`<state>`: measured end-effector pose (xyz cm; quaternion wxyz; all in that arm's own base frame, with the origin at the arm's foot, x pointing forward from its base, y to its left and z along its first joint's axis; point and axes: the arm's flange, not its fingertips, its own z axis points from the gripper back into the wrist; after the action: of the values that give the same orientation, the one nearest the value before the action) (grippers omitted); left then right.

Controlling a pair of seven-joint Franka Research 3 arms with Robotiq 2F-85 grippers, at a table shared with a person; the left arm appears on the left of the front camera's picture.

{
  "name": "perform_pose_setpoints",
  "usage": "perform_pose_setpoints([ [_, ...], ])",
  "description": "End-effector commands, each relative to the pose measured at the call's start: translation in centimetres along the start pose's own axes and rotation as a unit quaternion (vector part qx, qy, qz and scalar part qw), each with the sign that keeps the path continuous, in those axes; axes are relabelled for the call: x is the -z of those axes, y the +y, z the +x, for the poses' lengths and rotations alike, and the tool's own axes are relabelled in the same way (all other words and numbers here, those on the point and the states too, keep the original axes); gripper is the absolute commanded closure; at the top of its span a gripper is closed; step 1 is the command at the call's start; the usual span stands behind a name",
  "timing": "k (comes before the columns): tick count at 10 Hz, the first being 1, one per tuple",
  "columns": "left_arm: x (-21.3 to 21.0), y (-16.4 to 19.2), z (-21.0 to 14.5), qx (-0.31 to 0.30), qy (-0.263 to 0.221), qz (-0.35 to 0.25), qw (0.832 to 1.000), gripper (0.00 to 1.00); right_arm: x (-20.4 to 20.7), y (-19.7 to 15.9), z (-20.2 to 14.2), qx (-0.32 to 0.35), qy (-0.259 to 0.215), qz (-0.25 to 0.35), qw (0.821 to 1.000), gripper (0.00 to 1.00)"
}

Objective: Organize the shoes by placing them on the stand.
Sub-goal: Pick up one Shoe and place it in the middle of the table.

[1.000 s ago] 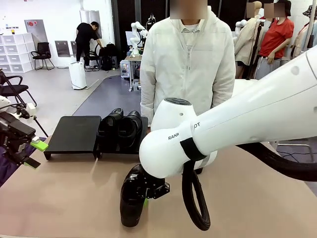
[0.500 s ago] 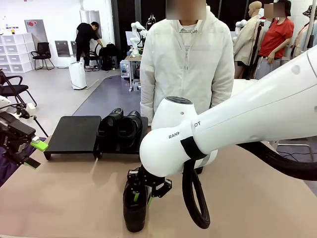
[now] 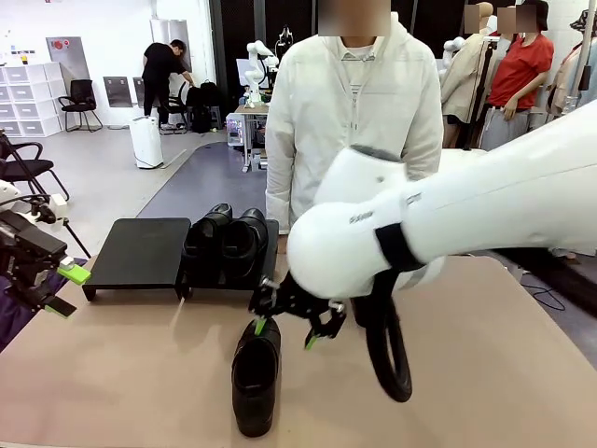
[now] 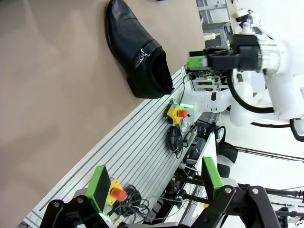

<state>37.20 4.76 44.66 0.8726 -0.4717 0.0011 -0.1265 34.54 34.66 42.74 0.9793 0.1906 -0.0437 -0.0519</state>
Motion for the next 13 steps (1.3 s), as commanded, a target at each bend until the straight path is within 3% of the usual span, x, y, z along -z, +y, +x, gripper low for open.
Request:
perform_pose_setpoints([
  [1, -0.1, -0.1, -0.1, -0.002, 0.002, 0.000, 1.000, 0.00, -5.6, -5.5, -0.4, -0.015, -0.001, 0.035, 0.999, 0.00],
  [4, -0.1, -0.1, -0.1, -0.002, 0.002, 0.000, 1.000, 0.00, -12.6, -14.4, 0.6, 0.011, -0.006, 0.111, 0.994, 0.00],
  [5, -0.1, -0.1, -0.1, -0.002, 0.002, 0.000, 1.000, 0.00, -13.9, -18.0, 1.2, 0.062, -0.022, 0.106, 0.992, 0.00],
  [7, -0.1, -0.1, -0.1, -0.002, 0.002, 0.000, 1.000, 0.00, -15.4, -24.3, 2.3, 0.093, -0.029, 0.147, 0.984, 0.00],
  [8, -0.1, -0.1, -0.1, -0.002, 0.002, 0.000, 1.000, 0.00, -15.2, -26.1, 2.8, 0.104, -0.041, 0.147, 0.983, 0.00],
  [10, -0.1, -0.1, -0.1, -0.002, 0.002, 0.000, 1.000, 0.00, -13.4, -26.8, 3.0, 0.051, -0.056, 0.155, 0.985, 0.00],
  [11, -0.1, -0.1, -0.1, -0.002, 0.002, 0.000, 1.000, 0.00, -16.8, -26.8, 4.1, 0.110, -0.046, 0.140, 0.983, 0.00],
  [13, -0.1, -0.1, -0.1, -0.002, 0.002, 0.000, 1.000, 0.00, -16.8, -26.8, 4.1, 0.110, -0.046, 0.140, 0.983, 0.00],
])
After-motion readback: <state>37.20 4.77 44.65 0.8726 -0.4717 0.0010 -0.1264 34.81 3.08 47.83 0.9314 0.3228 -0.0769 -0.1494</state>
